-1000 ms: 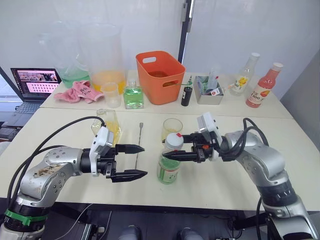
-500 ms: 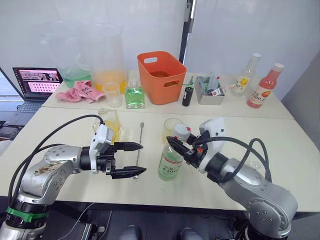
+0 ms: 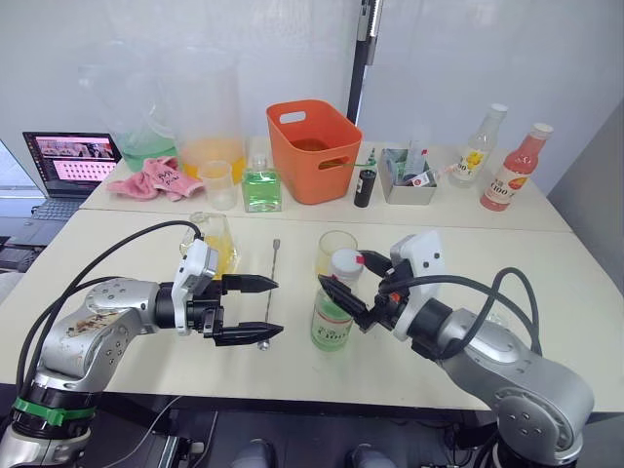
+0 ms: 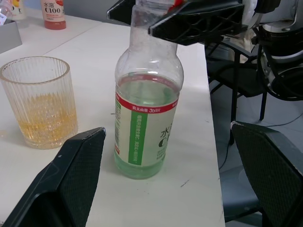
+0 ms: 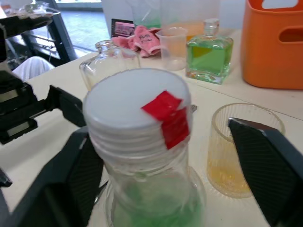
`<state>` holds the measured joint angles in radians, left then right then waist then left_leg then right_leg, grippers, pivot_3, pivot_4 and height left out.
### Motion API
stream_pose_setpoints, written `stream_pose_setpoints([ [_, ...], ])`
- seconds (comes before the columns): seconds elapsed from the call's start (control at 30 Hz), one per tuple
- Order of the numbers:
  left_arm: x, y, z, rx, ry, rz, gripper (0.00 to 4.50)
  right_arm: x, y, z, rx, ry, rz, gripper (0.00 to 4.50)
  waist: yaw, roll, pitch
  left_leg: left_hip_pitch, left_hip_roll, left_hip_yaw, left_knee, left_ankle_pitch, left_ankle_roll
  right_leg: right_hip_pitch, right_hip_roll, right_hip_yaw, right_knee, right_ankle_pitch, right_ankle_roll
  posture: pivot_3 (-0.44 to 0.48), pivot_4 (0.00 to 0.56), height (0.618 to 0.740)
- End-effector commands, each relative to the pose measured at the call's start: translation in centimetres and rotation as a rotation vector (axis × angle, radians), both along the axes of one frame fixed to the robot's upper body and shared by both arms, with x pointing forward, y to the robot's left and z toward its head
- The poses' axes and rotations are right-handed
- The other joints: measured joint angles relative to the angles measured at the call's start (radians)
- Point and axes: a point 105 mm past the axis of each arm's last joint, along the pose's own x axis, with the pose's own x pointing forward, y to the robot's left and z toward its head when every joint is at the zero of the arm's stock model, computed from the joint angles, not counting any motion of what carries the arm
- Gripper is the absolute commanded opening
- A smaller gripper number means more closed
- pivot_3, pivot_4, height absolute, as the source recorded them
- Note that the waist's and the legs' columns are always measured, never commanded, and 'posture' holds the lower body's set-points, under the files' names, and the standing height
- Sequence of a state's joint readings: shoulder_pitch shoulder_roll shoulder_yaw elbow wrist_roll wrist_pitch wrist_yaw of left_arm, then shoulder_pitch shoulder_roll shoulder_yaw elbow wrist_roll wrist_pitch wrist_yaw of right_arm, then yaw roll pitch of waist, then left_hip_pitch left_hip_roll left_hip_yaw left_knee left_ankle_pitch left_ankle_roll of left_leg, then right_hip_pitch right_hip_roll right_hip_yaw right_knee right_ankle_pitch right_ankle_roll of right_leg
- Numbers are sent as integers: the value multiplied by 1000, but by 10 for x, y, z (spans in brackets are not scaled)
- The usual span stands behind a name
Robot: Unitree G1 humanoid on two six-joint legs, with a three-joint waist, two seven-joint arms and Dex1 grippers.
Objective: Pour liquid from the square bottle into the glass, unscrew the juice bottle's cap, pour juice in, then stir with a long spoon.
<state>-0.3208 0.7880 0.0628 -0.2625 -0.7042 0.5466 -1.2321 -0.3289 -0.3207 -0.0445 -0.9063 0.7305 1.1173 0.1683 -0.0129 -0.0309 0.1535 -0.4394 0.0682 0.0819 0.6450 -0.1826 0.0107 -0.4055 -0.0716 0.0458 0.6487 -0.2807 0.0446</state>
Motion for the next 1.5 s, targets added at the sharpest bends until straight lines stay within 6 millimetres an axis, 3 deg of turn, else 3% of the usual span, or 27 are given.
stream_pose_setpoints([
  [0.03,0,-1,8,5,-50,-10,4500,-11,2,11,-13,-57,112,4465,0,0,0,0,0,0,0,0,0,0,0,0,0,0,0,0,150,739],
  [0.2,2,0,9,3,-52,-8,4500,-22,-7,13,-122,-83,392,4465,1,-1,0,0,-1,0,0,0,0,1,-1,-1,-1,0,0,0,150,739],
  [0.4,1,-1,9,6,-55,-14,4500,14,-23,-2,-174,-78,602,4465,-4,-1,0,0,0,-1,0,0,0,1,1,0,-1,0,0,0,150,739],
  [0.6,-4,1,11,14,-54,-4,4500,36,-15,-8,-196,-104,780,4465,-2,-1,0,0,1,-1,0,0,0,1,3,0,-1,0,0,0,150,739],
  [0.73,-7,4,11,27,-52,5,4500,38,-9,-5,-194,-116,874,4465,4,-1,0,0,1,-1,0,0,0,1,3,0,-1,0,0,0,150,739],
  [0.8,-7,6,12,34,-54,15,4500,38,-7,-2,-183,-124,896,3932,5,-1,0,0,1,-1,0,0,0,1,2,0,-1,0,0,0,150,739],
  [1.07,-10,7,13,37,-53,29,4500,38,-3,3,-152,-135,914,1415,7,-1,0,0,2,0,0,0,0,0,2,0,0,0,0,0,150,739],
  [1.27,-11,4,12,36,-55,25,4500,33,-8,6,-146,-158,847,1361,10,-1,0,0,2,0,0,0,0,0,2,0,0,0,0,0,150,739],
  [1.5,-9,1,8,21,-58,24,4500,9,-5,18,-111,-174,510,1361,15,-1,0,0,2,0,0,0,0,0,2,0,0,0,0,0,150,739],
])
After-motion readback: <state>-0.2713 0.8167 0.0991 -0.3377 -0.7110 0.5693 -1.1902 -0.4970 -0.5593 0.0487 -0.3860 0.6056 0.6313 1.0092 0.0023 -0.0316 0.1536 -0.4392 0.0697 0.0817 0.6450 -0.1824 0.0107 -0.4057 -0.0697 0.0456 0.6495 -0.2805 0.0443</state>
